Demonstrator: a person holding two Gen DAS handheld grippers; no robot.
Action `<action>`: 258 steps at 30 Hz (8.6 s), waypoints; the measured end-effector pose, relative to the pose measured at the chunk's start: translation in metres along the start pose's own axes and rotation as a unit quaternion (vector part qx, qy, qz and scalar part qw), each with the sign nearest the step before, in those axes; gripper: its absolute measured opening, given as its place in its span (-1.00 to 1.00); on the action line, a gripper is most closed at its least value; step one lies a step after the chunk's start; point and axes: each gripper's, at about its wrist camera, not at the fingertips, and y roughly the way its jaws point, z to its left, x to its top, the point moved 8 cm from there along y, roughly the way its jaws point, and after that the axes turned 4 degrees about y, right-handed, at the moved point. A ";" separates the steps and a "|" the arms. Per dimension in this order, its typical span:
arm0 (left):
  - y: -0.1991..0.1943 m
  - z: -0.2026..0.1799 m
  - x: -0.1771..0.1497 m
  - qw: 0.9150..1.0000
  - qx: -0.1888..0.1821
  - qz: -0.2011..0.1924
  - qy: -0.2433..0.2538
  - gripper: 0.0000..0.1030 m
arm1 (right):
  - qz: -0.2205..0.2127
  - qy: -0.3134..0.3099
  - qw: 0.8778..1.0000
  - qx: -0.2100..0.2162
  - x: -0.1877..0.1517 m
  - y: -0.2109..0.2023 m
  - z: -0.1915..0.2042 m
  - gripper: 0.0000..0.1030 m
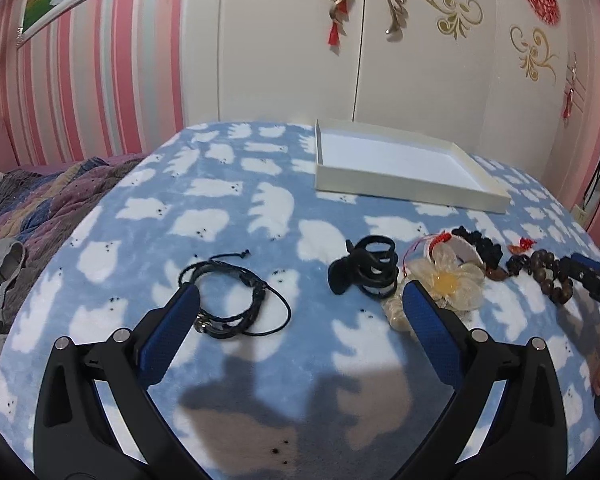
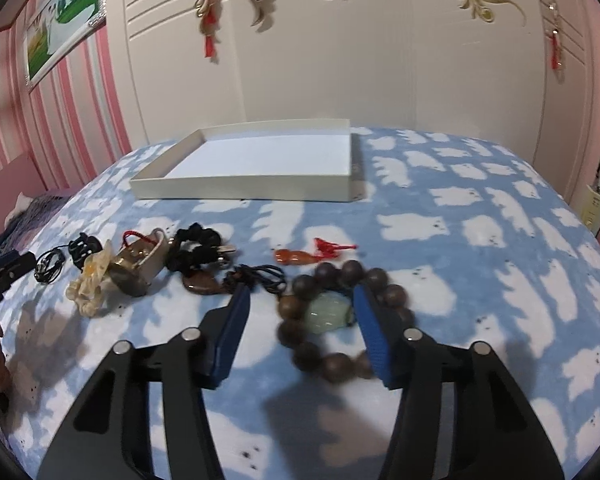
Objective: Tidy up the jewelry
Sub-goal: 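Grasp the black claw clip with the left gripper while the right grasps the brown pendant, then carry the claw clip and the brown pendant over the white tray with both grippers, then open the left gripper over the tray while the right gripper drops the pendant, then grasp the cream scrunchie with the left gripper while the right grasps the amber pendant, then carry the scrunchie and the amber pendant into the white tray with both grippers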
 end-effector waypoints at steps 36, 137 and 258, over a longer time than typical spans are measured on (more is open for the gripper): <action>0.083 -0.049 0.008 0.992 -0.067 0.104 0.038 -0.01 | 0.063 0.004 0.997 0.052 0.007 0.051 0.032 -0.67; 0.180 -0.033 0.095 0.989 0.041 0.130 0.056 0.00 | 0.128 -0.056 0.989 -0.055 0.097 0.173 0.011 -0.66; 0.121 -0.060 0.140 0.998 -0.013 -0.049 0.026 -0.88 | -0.049 -0.024 0.997 0.045 0.142 0.119 0.069 -0.88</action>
